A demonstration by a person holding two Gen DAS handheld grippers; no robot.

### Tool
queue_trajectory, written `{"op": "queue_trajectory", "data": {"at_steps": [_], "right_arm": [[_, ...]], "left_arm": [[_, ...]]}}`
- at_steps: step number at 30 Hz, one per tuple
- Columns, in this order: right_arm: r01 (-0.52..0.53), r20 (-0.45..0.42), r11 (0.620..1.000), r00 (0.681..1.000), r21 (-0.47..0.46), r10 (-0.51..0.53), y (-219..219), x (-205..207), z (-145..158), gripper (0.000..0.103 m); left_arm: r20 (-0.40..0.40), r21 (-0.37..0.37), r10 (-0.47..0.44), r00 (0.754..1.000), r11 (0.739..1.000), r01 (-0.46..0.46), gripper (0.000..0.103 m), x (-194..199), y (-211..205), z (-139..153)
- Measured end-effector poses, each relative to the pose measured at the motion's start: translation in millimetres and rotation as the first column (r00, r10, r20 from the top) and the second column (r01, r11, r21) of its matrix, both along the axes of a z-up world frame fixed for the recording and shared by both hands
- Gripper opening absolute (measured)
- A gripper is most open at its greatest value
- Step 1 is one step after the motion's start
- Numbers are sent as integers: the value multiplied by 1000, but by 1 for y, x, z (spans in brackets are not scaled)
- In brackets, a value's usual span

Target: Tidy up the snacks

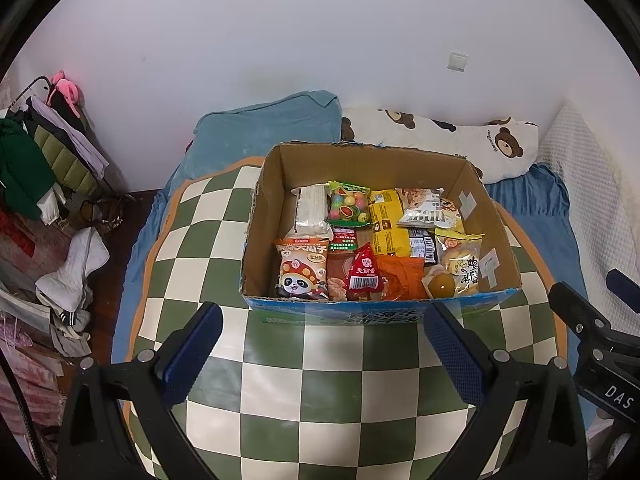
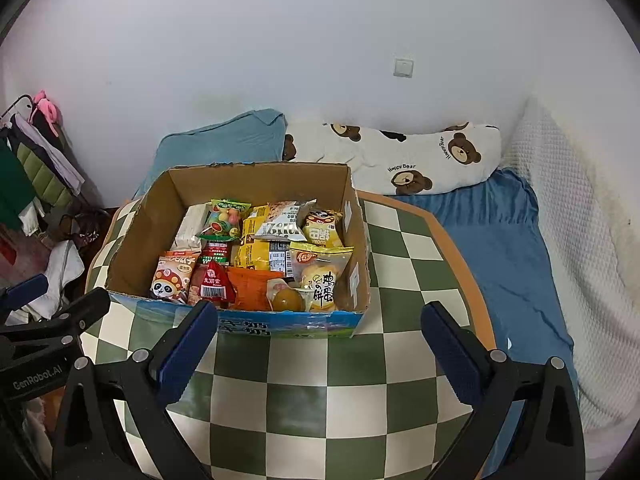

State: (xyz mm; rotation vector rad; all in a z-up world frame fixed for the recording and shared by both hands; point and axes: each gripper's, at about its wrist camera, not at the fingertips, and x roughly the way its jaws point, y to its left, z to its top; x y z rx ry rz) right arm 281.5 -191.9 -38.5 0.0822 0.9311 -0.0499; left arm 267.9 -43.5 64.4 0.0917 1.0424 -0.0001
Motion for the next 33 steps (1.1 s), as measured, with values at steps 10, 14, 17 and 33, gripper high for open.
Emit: {"op": "queue_trajectory", "data": {"at_steps": [10,14,17,33], "right_arm": [[5,0,1000,1000,4,-5,-2,-1,5,103],[8,-3,1000,1000,5,-8,-3,-1,5,103],[11,-4,1000,1000,7,-11,-4,-1,4,103],[16,3,1000,1000,8,-16,-3,-2,4,103]], "left_arm": [[7,1,-6,1000,1000,6,103,-3,-3,2],[8,1,-6,1000,1000,6,103,-3,-3,3],[6,-2,-7,1000,1000,7,103,-3,-3,3],[12,0,-8,1000,1000,8,103,-4,-2,6]]}}
